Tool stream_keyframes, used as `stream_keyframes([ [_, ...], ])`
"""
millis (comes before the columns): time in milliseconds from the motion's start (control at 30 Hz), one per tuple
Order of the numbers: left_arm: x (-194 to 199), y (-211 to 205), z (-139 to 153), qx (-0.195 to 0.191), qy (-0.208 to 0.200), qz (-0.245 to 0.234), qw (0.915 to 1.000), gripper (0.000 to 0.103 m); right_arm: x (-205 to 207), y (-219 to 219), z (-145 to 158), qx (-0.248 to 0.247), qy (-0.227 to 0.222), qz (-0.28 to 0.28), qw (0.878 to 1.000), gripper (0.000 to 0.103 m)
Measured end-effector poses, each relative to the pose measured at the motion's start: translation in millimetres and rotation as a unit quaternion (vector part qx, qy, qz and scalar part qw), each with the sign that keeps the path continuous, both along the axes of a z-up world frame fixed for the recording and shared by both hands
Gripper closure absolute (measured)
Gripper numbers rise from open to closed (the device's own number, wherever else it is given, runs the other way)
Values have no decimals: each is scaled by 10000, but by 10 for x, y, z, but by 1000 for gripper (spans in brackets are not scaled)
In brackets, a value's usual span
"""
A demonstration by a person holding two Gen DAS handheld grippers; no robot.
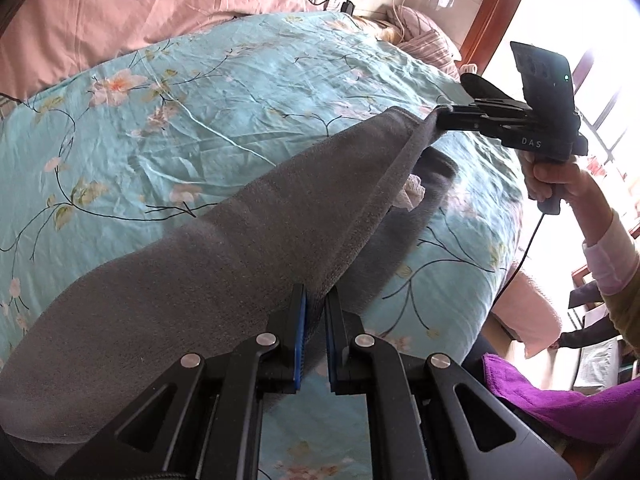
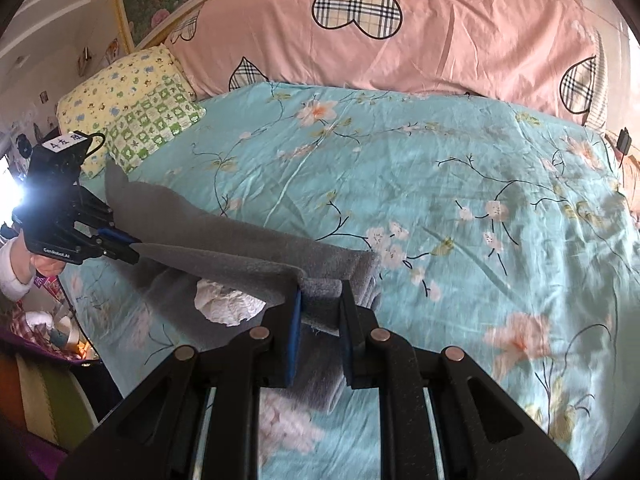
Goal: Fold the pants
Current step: 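Lift the cuff with the right tool and carry it toward the waistband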
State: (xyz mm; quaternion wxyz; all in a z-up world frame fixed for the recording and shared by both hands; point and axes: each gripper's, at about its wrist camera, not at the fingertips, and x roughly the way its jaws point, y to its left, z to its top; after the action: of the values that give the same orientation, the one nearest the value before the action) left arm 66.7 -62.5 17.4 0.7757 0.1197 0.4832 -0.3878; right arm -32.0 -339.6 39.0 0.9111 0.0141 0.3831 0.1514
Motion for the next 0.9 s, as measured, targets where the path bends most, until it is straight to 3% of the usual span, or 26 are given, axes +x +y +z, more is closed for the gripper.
stream_keyframes([
  [167, -70, 10, -105, -37, 70, -22, 10000, 96, -133, 51, -31, -193, 61, 216, 9996, 85],
  [333, -60, -37, -371, 12, 302, 17, 9995, 96, -165, 68, -290, -508, 372, 108, 9980, 85],
  [400, -44, -60, -502, 8, 463, 51, 9989, 89, -155, 68, -414, -636, 580, 34, 9963, 84],
  [433, -41, -59, -550, -3, 535, 76, 9985, 84, -160, 59, -446, -642, 639, 14, 9959, 82],
  [500, -37, -32, -592, -97, 623, 176, 9979, 80, -188, 47, -455, -626, 710, -108, 9955, 55],
  [567, -41, 0, -575, -226, 708, 235, 9970, 71, -226, 36, -439, -735, 811, -290, 9936, 51],
  [733, -118, 121, -509, -347, 707, 556, 9953, 60, -455, 76, -182, -584, 460, -350, 9966, 50],
  [900, -213, 329, -439, -497, 679, 1015, 9913, 58, -556, 282, 40, -257, 15, -308, 9992, 47],
])
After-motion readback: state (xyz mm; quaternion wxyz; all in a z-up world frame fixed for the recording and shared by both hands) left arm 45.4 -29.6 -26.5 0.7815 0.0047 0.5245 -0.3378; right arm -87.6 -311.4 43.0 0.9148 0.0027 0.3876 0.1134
